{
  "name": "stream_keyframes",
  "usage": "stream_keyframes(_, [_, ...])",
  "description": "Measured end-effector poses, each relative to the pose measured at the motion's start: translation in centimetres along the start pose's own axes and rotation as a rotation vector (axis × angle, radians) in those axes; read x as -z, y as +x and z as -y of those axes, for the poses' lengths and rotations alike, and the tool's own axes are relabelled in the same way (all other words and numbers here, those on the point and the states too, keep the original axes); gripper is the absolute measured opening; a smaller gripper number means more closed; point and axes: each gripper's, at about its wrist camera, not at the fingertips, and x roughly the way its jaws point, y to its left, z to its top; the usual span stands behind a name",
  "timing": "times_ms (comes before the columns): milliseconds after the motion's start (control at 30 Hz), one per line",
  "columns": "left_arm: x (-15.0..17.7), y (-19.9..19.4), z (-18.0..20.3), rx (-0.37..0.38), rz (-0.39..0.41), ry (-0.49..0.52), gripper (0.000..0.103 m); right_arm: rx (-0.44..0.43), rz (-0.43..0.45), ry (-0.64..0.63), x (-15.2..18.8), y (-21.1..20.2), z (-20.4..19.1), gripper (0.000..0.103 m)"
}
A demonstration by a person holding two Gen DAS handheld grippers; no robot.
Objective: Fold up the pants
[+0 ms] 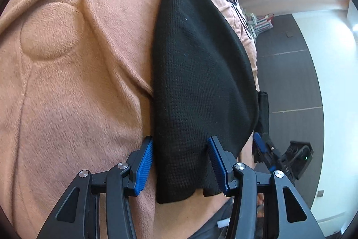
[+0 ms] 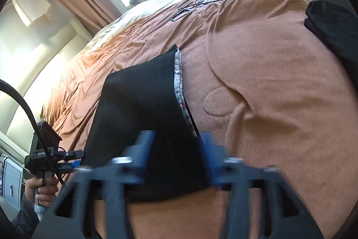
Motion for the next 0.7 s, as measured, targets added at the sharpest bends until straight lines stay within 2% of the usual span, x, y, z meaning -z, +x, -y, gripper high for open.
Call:
stream_keyframes(33, [0.1, 0.0, 0.0, 0.002, 0.000, 0.000, 0.052, 0.002, 0.005, -0.007, -0.2, 0.3, -0.1, 0.067])
stream_keyframes(300, [0.2, -0.1, -0.7, 0.028, 0.024, -0.013, 0.051, -0.029, -0.073, -0.037, -1.3, 4.4, -0.1, 0.067])
stream_keyframes(467, [-0.2, 0.5, -0.6, 0.030, 0.043, -0.028, 0.045, -0.044, -0.101, -0.021, -2.1, 7.0, -0.1, 0.067])
stream_keyframes(533, [0.2, 0.3, -0.3, 0.017, 0.046, -0.014, 0.041, -0.052, -0.102, 0.003, -2.2, 7.7, 0.1, 0.063])
stream_keyframes(600, [0.4, 0.2, -0.2, 0.010, 0.039, -0.005, 0.027, -0.040, -0.100, -0.001, -2.1, 7.8, 0.0, 0.057])
stream_keyframes(700, [0.6, -0.5, 0.1, 0.011, 0.050, 0.016, 0.019, -0.058, -0.105, 0.003, -1.9, 7.6, -0.2, 0.050])
